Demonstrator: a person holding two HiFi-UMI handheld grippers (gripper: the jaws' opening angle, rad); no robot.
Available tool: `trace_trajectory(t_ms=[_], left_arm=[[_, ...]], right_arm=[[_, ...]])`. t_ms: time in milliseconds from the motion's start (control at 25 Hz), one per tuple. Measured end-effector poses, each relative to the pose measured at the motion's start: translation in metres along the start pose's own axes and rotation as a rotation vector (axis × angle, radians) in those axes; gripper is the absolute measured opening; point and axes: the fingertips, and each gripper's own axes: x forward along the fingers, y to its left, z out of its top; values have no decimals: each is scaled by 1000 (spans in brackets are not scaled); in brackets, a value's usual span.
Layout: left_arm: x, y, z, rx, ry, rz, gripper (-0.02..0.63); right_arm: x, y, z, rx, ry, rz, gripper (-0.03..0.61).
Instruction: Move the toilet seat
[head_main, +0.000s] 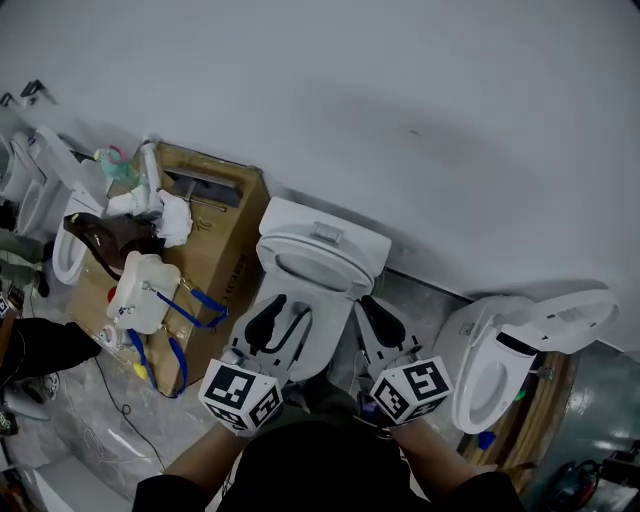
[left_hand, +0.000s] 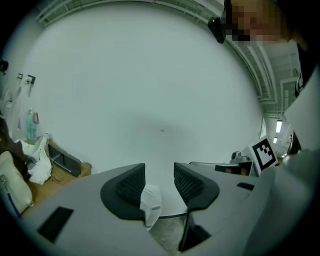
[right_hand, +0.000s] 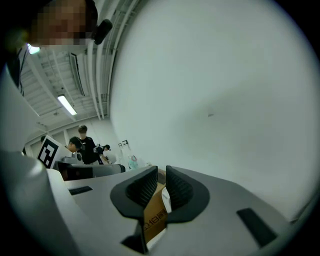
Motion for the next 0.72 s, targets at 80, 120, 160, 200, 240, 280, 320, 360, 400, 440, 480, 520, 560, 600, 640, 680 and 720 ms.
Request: trace_trajectory(t_ms=[80,120,160,200,240,280,320,360,400,440,480,520,560,600,640,680,720], left_arm=[[-22,-12,8,0,-4,-20,154],[-31,-19,12,1,-3,-34,136],[-40,-26,16,3,-4,-50,121],[-48,-32,21,4,-14,-66,109],[-57,-37,28,5,-30,-79,96],[-66,-41,34,5,-51,-88,84],[-76,-43,41,5,-73,-91,77],[-86,-45,47,5,-94,-91,72],[-96,-46,53,6,-114,-91,69],[-107,-48,59,8,-132,-92,67],[-117,-49,65,12,-150,-94,66],[-126,-50,70,16,-166,-97,63],[-135,-51,73,20,-181,-100,61],[-142,-52,76,21,-194,-105,61],[-149,-53,78,18,-206,-111,61],[-155,-54,80,11,-216,-119,61],[-160,-56,81,5,-224,-129,61]], right_arm=[[-13,22,13,-23,-38,37,64],[-19,33,20,-41,-61,60,57],[-25,44,27,-60,-84,82,51],[-31,54,34,-78,-102,97,48],[-36,65,41,-94,-117,106,46],[-42,75,47,-108,-132,112,46],[-48,85,53,-121,-146,117,44],[-54,96,59,-131,-159,123,44],[-59,107,64,-138,-169,129,44],[-64,116,68,-142,-178,136,44],[-69,125,70,-142,-185,141,44],[-73,133,72,-139,-191,144,44],[-77,139,73,-139,-195,142,44],[-80,145,74,-149,-198,132,44],[-83,151,73,-174,-198,117,44],[-85,158,72,-206,-194,98,45],[-86,165,70,-230,-185,83,45]])
